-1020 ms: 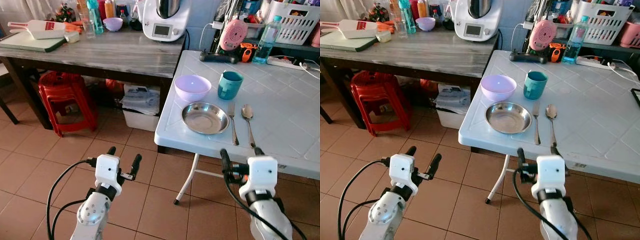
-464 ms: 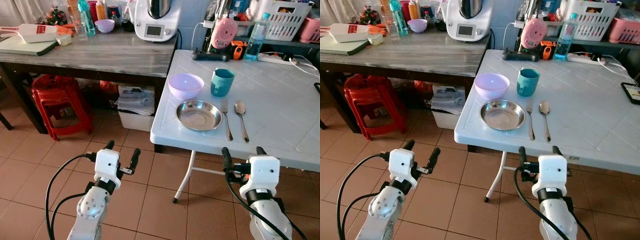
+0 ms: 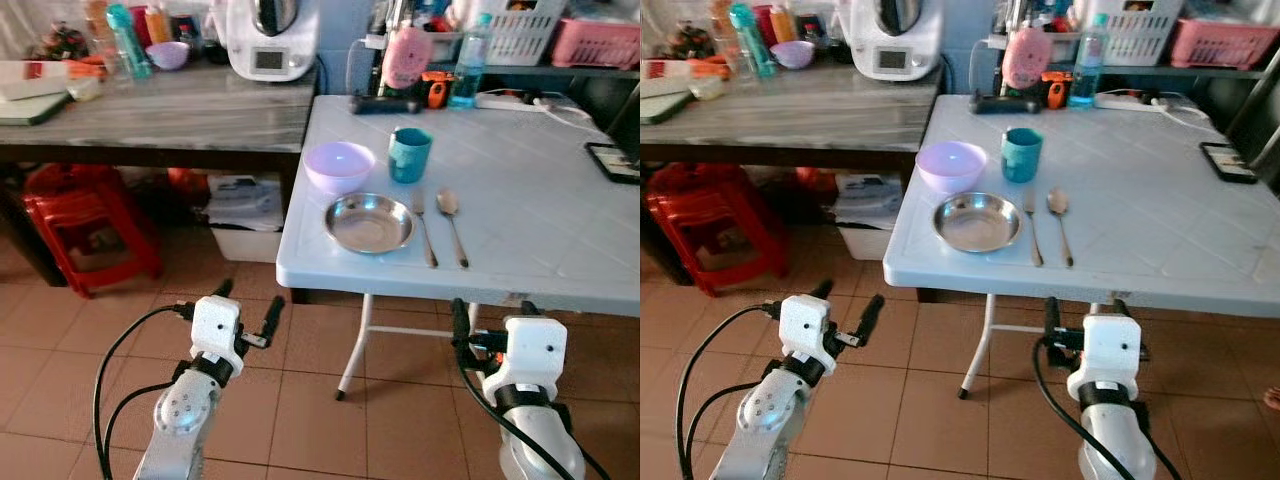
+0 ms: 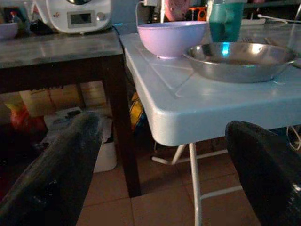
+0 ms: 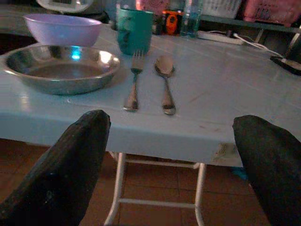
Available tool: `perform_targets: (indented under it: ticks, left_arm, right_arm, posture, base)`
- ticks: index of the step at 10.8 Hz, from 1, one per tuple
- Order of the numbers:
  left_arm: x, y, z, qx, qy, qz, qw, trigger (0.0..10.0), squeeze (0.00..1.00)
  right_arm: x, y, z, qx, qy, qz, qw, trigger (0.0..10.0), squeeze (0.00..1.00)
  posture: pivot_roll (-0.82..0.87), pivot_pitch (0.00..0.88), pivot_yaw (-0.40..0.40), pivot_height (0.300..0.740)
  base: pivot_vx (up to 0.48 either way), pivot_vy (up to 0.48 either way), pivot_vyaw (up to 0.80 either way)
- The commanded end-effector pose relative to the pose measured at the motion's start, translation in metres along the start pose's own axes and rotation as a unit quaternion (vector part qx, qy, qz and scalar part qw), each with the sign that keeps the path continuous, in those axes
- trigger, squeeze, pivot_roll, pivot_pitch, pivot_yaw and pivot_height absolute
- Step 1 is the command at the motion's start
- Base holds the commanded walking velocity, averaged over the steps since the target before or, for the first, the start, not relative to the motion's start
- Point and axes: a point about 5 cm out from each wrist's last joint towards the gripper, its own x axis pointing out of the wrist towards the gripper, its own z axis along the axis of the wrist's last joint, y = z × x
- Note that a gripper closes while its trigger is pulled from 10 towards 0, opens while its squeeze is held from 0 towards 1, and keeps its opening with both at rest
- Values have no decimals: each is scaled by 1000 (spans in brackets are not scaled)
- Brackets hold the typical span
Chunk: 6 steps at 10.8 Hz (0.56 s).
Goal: Setting the table
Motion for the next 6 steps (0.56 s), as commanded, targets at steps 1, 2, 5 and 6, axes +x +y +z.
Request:
perform_targets:
  ticks: [1,2,5,6]
  left_arm:
    - [-1,1,3,3,-2,-5,1000,10000,0]
    - [0,2,3,2,-3,-6,1000,10000,0]
    - [0,0,4,2,-7,-24,1000,10000,0]
    - [0,0,4,1,-7,-24,1000,10000,0]
  right_arm:
    - [0,-1,8,0,-18,-4,1000,10000,0]
    - [0,-1,9,-2,-22,-5,1000,10000,0]
    - [2,3,12,-11,-36,2,999,10000,0]
    - [3,3,12,-10,-36,2,999,10000,0]
  posture:
    - [3,0,50,740]
    - [5,0,51,740]
    - [13,0,56,740]
    - [13,0,56,740]
  base:
    - [0,0,0]
    - [0,0,0]
    - [391,0,0]
    - [420,0,0]
